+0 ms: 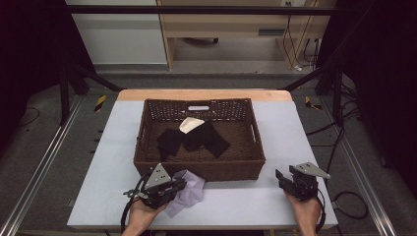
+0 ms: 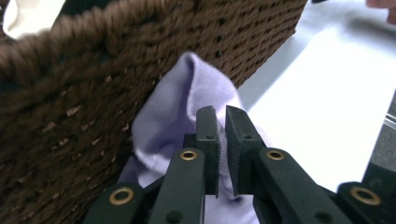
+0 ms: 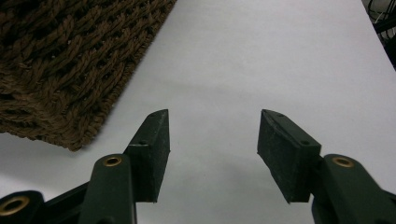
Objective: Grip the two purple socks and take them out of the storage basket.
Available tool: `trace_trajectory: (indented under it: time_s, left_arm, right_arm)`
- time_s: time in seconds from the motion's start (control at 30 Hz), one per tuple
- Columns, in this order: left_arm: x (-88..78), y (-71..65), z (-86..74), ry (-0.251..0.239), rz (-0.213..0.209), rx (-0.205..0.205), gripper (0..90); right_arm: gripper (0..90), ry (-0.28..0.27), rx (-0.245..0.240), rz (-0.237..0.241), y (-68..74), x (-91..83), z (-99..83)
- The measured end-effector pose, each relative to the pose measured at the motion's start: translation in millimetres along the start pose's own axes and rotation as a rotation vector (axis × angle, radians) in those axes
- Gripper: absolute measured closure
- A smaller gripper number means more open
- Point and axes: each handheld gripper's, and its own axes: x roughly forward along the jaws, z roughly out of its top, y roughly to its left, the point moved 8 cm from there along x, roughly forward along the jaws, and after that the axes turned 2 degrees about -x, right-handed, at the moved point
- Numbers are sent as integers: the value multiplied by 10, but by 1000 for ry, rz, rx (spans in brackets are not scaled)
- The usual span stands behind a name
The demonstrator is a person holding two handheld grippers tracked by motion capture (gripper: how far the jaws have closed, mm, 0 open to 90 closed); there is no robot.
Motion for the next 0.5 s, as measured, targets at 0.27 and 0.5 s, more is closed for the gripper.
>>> trace_trajectory:
  time_s: [0.27,0.5]
  left_arm:
    - [-80,87,7,-35,32,-64,564]
    - [-342,212,-6,-89,76,-82,464]
  right_arm:
    - [426,9,-2,2,6,16,-14]
    - [409,7,5,0,1,1,-13]
